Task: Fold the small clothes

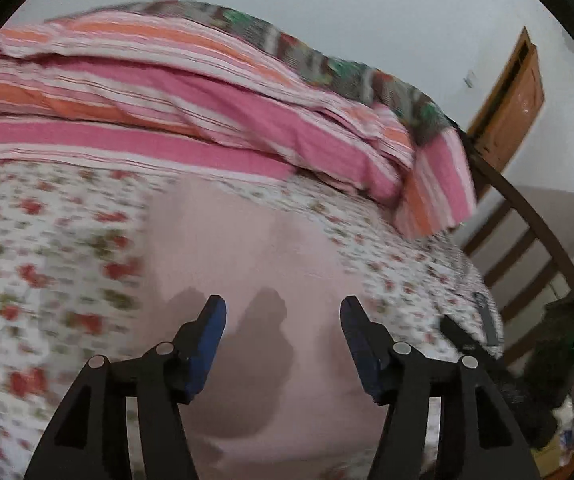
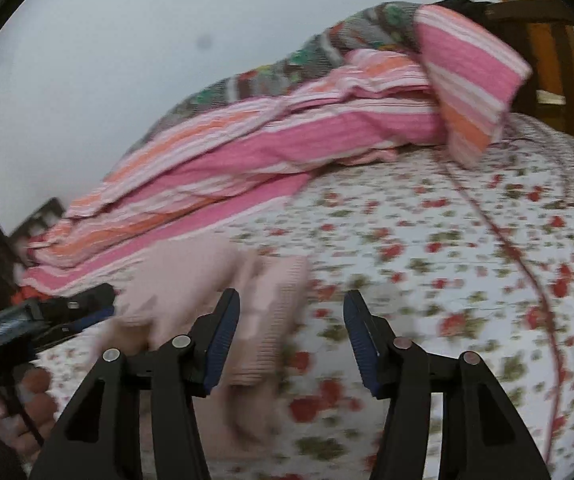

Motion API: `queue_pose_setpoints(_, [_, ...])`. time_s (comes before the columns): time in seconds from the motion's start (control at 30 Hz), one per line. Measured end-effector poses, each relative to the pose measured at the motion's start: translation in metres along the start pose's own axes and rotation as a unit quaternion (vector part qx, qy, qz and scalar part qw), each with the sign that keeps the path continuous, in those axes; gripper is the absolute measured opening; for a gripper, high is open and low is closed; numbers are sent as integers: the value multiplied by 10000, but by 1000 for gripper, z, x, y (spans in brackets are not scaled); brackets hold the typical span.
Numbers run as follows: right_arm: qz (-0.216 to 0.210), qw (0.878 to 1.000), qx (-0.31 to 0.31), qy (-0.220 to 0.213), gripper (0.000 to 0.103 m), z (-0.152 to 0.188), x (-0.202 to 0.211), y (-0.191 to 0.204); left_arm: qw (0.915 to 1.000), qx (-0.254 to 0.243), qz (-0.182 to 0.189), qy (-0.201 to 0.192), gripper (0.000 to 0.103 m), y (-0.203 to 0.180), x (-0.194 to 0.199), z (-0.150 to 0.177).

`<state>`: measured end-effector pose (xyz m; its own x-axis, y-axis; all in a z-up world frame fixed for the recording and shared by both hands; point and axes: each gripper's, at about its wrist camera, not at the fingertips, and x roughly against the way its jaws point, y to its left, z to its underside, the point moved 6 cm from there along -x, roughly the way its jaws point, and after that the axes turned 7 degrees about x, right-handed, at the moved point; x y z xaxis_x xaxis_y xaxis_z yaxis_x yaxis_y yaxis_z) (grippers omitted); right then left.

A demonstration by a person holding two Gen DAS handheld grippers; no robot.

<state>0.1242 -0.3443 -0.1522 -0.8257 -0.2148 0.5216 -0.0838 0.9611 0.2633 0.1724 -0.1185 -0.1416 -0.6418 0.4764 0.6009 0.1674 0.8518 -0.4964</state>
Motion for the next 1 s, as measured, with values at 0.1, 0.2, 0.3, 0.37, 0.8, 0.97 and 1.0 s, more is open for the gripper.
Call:
queue_pose_setpoints(0.1, [-498, 9988, -20, -41, 65, -5, -4, 26, 9987, -89, -471, -153, 58, 34, 3, -6])
queue_pose_setpoints(0.2, [-942, 9954, -179, 58, 71, -7, -15, 43, 9970, -214, -712, -216, 58, 55, -3, -13])
queue_pose_setpoints(0.3, [-1092, 9928, -363, 344, 71, -10, -36, 54, 9961, -299, -781, -292, 58, 67, -8, -16])
queue_pose_setpoints(0.37, [-1048, 9919, -445, 557, 71, -8, -52, 56, 9967, -232, -729, -269, 58, 72, -10, -15])
queue_pose_setpoints(0.8, [-951, 9953, 113, 138, 22, 4, -41, 73, 9991, 161, -383, -130, 59, 84, -10, -9])
queue_pose_setpoints(0.97, [47, 9993, 281, 245, 22, 15, -33, 35, 9997, 11, -221, -138, 59, 71, -6, -5])
queue_pose_setpoints(1.0, [181, 9978, 31, 632, 23, 26, -47, 20, 9997, -46, -213, -137, 59, 67, -6, -4])
